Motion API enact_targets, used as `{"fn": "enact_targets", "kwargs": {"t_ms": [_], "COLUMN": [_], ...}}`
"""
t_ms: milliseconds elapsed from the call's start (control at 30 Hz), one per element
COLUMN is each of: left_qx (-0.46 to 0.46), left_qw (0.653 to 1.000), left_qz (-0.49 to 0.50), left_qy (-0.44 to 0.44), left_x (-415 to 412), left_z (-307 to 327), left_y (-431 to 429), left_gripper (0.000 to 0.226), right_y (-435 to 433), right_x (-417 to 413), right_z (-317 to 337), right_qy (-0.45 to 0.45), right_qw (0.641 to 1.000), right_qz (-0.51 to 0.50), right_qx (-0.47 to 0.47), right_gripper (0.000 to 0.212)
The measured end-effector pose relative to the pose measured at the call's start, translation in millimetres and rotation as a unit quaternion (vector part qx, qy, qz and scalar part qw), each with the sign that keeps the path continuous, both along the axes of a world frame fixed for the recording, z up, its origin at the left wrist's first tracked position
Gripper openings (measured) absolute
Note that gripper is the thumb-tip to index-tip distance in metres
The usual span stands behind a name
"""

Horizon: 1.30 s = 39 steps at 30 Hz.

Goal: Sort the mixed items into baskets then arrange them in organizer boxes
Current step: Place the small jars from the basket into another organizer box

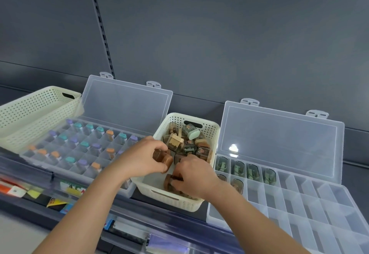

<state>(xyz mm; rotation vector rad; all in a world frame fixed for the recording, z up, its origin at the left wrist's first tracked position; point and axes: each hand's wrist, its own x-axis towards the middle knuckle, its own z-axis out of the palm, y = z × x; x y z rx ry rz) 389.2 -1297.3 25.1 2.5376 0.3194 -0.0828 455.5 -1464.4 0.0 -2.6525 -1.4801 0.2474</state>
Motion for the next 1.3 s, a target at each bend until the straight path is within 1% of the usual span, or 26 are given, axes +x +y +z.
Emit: {"fn": "enact_targets", "kwargs": {"t_ms": [100, 167, 300, 433, 500, 600, 633, 700, 767, 833, 867, 967, 1067, 1167, 1300], "left_qx": [-0.006, -0.013, -0.069, -0.084, -0.076, -0.065, -0.064, -0.057, -0.050, -0.061, -0.065, -0.058, -0.052, -0.058, -0.068], "left_qw": [1.000, 0.999, 0.989, 0.983, 0.980, 0.980, 0.980, 0.983, 0.984, 0.980, 0.977, 0.970, 0.971, 0.974, 0.971], "left_qz": [0.012, 0.026, 0.075, 0.092, 0.097, 0.097, 0.096, 0.096, 0.099, 0.113, 0.123, 0.148, 0.149, 0.142, 0.154], "left_qy": [-0.012, -0.036, -0.103, -0.136, -0.154, -0.164, -0.162, -0.149, -0.139, -0.150, -0.160, -0.183, -0.178, -0.165, -0.171], "left_x": [-2, -3, -5, -8, -9, -9, -9, -9, -9, -10, -10, -12, -17, -21, -23], "left_z": [-3, -7, -11, -11, -12, -13, -14, -16, -19, -19, -19, -16, -16, -17, -15], "left_y": [1, 1, 4, 3, 3, 2, 2, 1, 0, -1, 0, 2, 2, 1, 2], "left_gripper": [0.056, 0.051, 0.040, 0.041, 0.041, 0.038, 0.037, 0.032, 0.031, 0.032, 0.034, 0.038, 0.038, 0.038, 0.040], "right_y": [0, -1, -1, -2, -1, -2, -2, -3, -1, 4, 7, 20, 31, 38, 38], "right_x": [-1, -1, 1, 1, 0, 3, 5, 6, 5, 4, 3, 2, 2, 1, 2], "right_z": [-1, -1, 1, -3, -5, -6, -6, -5, -6, -7, -8, -10, -13, -18, -18], "right_qy": [-0.012, -0.001, 0.017, 0.022, 0.035, 0.066, 0.078, 0.090, 0.077, 0.065, 0.063, 0.035, 0.022, 0.065, 0.139], "right_qw": [1.000, 0.999, 0.998, 0.999, 0.999, 0.995, 0.992, 0.989, 0.994, 0.997, 0.997, 0.996, 0.993, 0.993, 0.982], "right_qz": [0.016, 0.033, 0.058, 0.039, 0.028, -0.017, -0.035, -0.049, -0.027, 0.010, 0.028, 0.086, 0.114, 0.095, 0.046], "right_qx": [-0.008, -0.016, -0.014, 0.002, 0.014, 0.073, 0.092, 0.102, 0.075, 0.038, 0.024, -0.008, -0.019, 0.015, 0.116], "right_gripper": [0.035, 0.035, 0.030, 0.028, 0.024, 0.015, 0.015, 0.020, 0.036, 0.054, 0.057, 0.053, 0.054, 0.051, 0.040]}}
